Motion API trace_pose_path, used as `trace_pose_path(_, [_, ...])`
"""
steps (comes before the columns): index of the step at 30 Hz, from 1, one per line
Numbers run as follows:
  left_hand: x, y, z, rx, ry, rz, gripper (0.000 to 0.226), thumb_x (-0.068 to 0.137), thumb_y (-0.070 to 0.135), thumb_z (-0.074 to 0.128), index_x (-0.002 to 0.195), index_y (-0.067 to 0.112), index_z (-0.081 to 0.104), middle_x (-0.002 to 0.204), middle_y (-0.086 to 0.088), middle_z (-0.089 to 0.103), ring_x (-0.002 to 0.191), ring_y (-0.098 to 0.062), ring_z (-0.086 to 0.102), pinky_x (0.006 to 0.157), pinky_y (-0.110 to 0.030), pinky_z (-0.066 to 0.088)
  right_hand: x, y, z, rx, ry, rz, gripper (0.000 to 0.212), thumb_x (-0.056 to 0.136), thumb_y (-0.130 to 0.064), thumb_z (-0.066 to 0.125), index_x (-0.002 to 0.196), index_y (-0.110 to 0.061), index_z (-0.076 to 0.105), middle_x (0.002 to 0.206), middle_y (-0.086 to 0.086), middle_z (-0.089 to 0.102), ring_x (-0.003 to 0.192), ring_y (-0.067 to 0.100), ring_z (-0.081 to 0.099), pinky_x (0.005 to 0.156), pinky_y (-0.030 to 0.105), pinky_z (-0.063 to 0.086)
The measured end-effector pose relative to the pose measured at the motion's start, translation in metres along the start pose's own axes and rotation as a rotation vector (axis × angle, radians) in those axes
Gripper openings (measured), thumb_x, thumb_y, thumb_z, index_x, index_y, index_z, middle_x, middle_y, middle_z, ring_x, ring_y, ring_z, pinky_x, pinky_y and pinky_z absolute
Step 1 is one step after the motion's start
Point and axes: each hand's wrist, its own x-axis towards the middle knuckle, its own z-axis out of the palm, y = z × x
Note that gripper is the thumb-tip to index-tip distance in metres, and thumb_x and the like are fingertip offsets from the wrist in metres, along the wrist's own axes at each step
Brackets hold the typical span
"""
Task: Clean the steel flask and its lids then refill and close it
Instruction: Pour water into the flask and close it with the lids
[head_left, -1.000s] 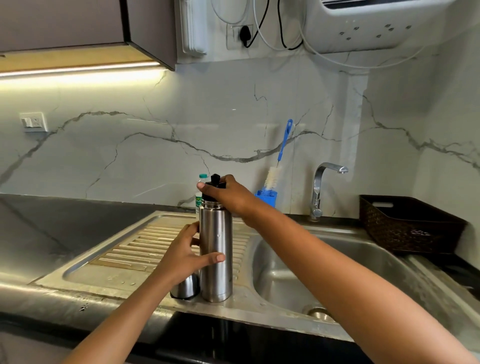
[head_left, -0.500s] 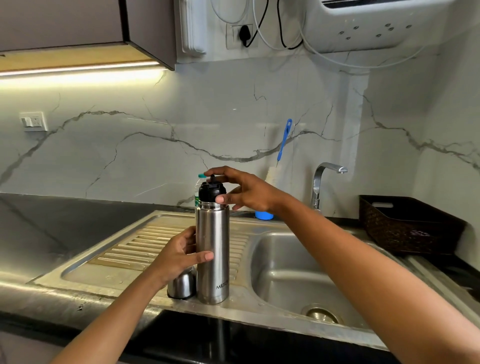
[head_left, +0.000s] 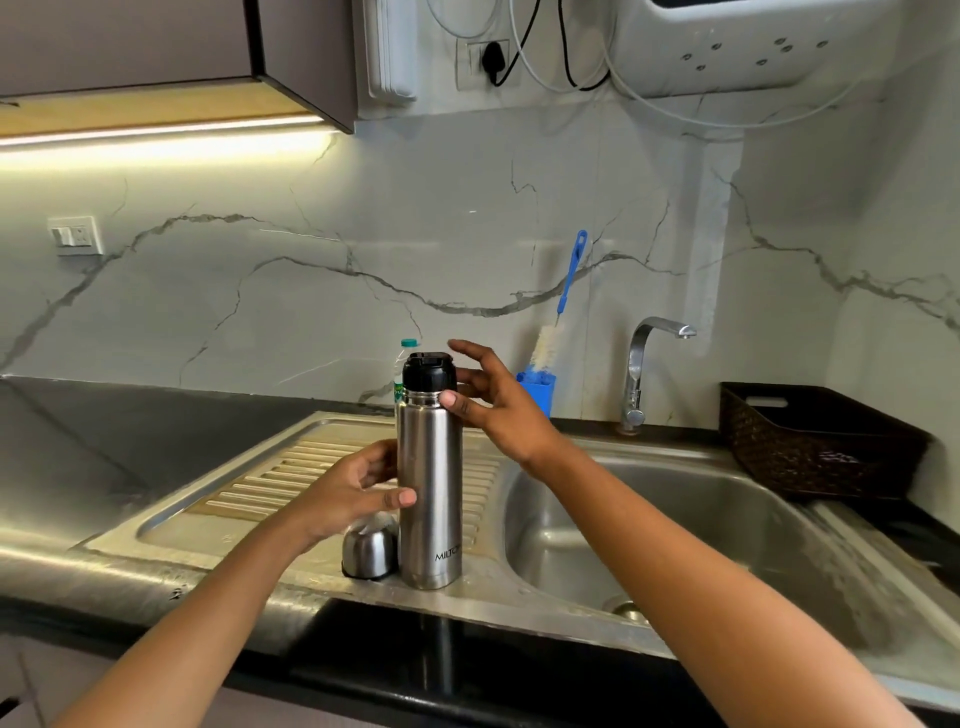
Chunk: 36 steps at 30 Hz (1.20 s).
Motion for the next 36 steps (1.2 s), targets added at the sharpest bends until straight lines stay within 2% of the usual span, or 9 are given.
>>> trace_pose_path(6, [-0.018, -0.022, -0.041, 0.344, -0.21, -0.252, 0.101, 0.043, 0.065, 0.084, 0.131, 0.044, 0.04, 0.136, 0.014, 0.05, 0.13, -0.006, 0.043, 0.112, -0.034, 0.029, -0.031, 0.018, 0.01, 0.035, -0.025, 0.084, 0.068, 0.085, -0.02, 0.069, 0.139, -0.034, 0.031, 0.137, -0.001, 0.049, 0.121, 0.013, 0.05, 0.103, 0.035, 0.042])
trace_pose_path(9, [-0.02, -0.03, -0.039, 0.446, -0.237, -0.285, 0.105, 0.037, 0.069, 0.082, 0.131, 0.039, 0.046, 0.129, 0.016, 0.057, 0.124, -0.005, 0.049, 0.106, -0.03, 0.036, -0.042, 0.032, 0.018, -0.02, -0.09, 0.165, 0.08, 0.08, -0.027, 0.073, 0.142, -0.036, 0.024, 0.133, -0.004, 0.048, 0.121, 0.015, 0.048, 0.099, 0.032, 0.043])
trace_pose_path(13, [-0.022, -0.029, -0.034, 0.339, -0.063, -0.198, 0.095, 0.023, 0.072, 0.081, 0.107, 0.031, 0.064, 0.098, 0.012, 0.071, 0.092, -0.003, 0.066, 0.074, -0.013, 0.043, -0.049, 0.046, 0.028, 0.002, -0.053, 0.206, 0.071, 0.079, -0.033, 0.074, 0.134, -0.046, 0.03, 0.127, -0.004, 0.053, 0.116, 0.014, 0.053, 0.098, 0.034, 0.046])
trace_pose_path(16, [-0.019, -0.007, -0.041, 0.16, 0.141, -0.11, 0.08, 0.029, 0.056, 0.085, 0.102, 0.028, 0.067, 0.098, 0.005, 0.071, 0.095, -0.016, 0.065, 0.075, -0.022, 0.045, -0.05, 0.046, 0.028, 0.024, -0.039, 0.206, 0.069, 0.079, -0.034, 0.073, 0.131, -0.051, 0.031, 0.126, -0.005, 0.054, 0.115, 0.012, 0.053, 0.094, 0.031, 0.046])
trace_pose_path(20, [0.008, 0.061, -0.057, -0.036, 0.384, 0.095, 0.043, 0.066, 0.023, 0.077, 0.104, 0.035, 0.062, 0.108, 0.005, 0.065, 0.102, -0.02, 0.059, 0.087, -0.038, 0.047, -0.05, 0.048, 0.028, 0.027, -0.048, 0.2, 0.066, 0.079, -0.034, 0.073, 0.125, -0.057, 0.033, 0.126, -0.006, 0.054, 0.115, 0.011, 0.054, 0.097, 0.034, 0.046])
trace_pose_path(26, [0.05, 0.132, -0.047, 0.187, 0.243, 0.206, 0.034, 0.077, 0.019, 0.074, 0.106, 0.033, 0.062, 0.106, 0.006, 0.063, 0.096, -0.009, 0.055, 0.073, -0.027, 0.043, -0.05, 0.048, 0.027, 0.016, -0.048, 0.204, 0.07, 0.078, -0.036, 0.074, 0.129, -0.056, 0.032, 0.126, -0.007, 0.055, 0.116, 0.012, 0.053, 0.099, 0.037, 0.046])
trace_pose_path(30, [0.048, 0.121, -0.038, 0.28, 0.025, 0.131, 0.058, 0.049, 0.054, 0.083, 0.102, 0.037, 0.065, 0.107, 0.007, 0.067, 0.1, -0.01, 0.06, 0.08, -0.029, 0.046, -0.05, 0.047, 0.025, 0.015, -0.065, 0.213, 0.07, 0.079, -0.034, 0.073, 0.13, -0.055, 0.029, 0.122, -0.012, 0.054, 0.115, 0.009, 0.053, 0.094, 0.029, 0.046])
trace_pose_path(33, [0.046, 0.107, -0.034, 0.252, 0.027, 0.145, 0.058, 0.055, 0.052, 0.082, 0.109, 0.037, 0.064, 0.113, 0.005, 0.065, 0.104, -0.012, 0.06, 0.087, -0.035, 0.048, -0.049, 0.042, 0.018, 0.002, -0.131, 0.231, 0.072, 0.08, -0.034, 0.072, 0.136, -0.048, 0.028, 0.124, -0.01, 0.052, 0.117, 0.011, 0.05, 0.095, 0.029, 0.044])
trace_pose_path(36, [0.04, 0.09, -0.031, 0.15, 0.038, 0.182, 0.084, 0.049, 0.06, 0.08, 0.127, 0.044, 0.051, 0.124, 0.005, 0.058, 0.113, -0.01, 0.056, 0.094, -0.032, 0.047, -0.041, 0.024, 0.005, 0.016, -0.097, 0.2, 0.067, 0.083, -0.034, 0.068, 0.141, -0.029, 0.035, 0.131, -0.003, 0.051, 0.115, 0.011, 0.053, 0.09, 0.027, 0.047])
